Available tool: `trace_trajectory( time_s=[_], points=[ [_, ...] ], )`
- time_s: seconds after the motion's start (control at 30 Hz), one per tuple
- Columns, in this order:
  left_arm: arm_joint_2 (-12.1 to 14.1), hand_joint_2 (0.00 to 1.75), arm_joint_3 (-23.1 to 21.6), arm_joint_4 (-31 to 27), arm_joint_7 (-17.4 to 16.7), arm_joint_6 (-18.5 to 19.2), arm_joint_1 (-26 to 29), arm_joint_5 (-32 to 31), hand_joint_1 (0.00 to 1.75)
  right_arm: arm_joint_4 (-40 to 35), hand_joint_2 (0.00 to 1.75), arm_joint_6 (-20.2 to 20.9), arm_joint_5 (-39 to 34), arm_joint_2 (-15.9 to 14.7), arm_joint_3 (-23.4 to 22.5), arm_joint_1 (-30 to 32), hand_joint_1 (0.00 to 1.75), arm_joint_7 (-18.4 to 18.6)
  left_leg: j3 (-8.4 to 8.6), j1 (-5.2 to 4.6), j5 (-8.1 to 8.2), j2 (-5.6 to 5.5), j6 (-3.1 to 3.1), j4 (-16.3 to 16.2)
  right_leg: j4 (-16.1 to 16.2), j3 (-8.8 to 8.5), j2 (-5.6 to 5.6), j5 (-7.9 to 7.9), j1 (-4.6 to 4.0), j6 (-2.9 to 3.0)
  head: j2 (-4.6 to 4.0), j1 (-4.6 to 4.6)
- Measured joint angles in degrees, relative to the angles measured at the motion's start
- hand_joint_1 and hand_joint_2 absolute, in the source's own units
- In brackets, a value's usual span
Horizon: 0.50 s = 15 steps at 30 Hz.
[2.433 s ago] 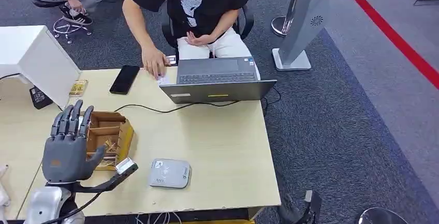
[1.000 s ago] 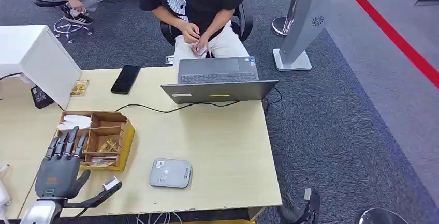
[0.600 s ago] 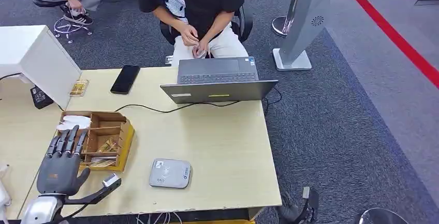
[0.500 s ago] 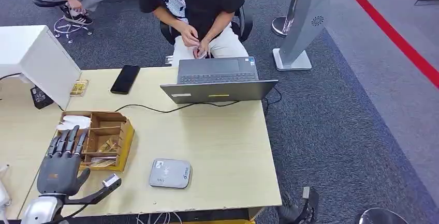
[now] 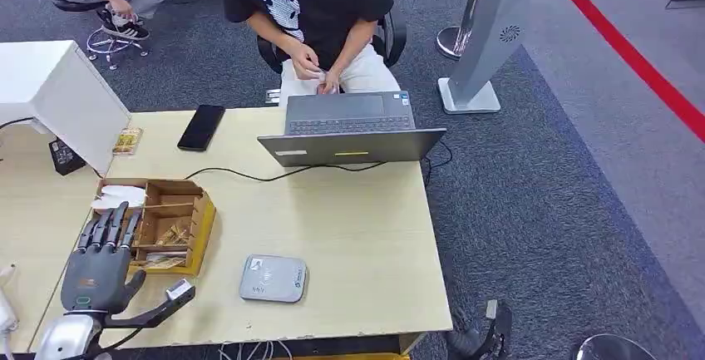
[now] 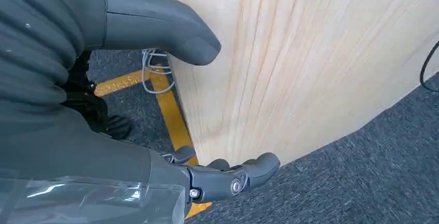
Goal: Pass the card to the sensor for recognition and then transmit it.
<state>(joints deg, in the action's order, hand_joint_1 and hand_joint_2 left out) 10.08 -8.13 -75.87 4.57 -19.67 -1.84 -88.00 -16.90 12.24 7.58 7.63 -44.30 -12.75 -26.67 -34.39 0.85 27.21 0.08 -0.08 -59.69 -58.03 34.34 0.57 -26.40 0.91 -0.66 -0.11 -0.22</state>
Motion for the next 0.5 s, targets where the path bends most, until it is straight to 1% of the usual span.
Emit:
trace_trajectory(
  time_s=[0.17,0.3,0.4,0.5],
  points=[
    [-0.6,1.75,-0.4,0.3,1.0,1.2,0.0,0.0,0.00,0.0,1.75,0.0,0.0,0.0,0.0,0.0,0.00,0.0,0.00,0.00,0.00,0.00,0.00,0.0,0.0,0.00,0.00,0.00,0.00,0.00,0.00,0.00],
    [-1.2,1.75,-1.0,1.7,2.8,0.5,0.0,0.0,0.00,0.0,1.75,0.0,0.1,0.0,0.1,0.0,0.00,-0.1,-0.01,0.00,0.00,0.00,0.00,0.0,0.0,0.00,0.00,0.00,0.00,0.00,0.00,0.02],
    [-1.4,1.75,-2.6,1.8,2.5,0.2,0.0,0.0,0.00,0.0,1.75,-0.3,0.9,0.0,0.3,0.0,0.00,-0.4,-0.01,0.00,0.00,0.00,0.00,0.0,0.0,0.00,0.00,0.00,0.00,0.00,0.00,0.00],
    [-1.5,1.75,-3.2,1.8,2.1,0.4,0.1,0.0,0.00,0.0,1.75,-0.3,0.9,0.0,0.5,0.0,0.00,-0.7,0.00,0.00,0.00,0.01,0.00,0.0,0.0,0.00,0.03,0.00,0.00,0.00,0.00,0.00]
  ],
)
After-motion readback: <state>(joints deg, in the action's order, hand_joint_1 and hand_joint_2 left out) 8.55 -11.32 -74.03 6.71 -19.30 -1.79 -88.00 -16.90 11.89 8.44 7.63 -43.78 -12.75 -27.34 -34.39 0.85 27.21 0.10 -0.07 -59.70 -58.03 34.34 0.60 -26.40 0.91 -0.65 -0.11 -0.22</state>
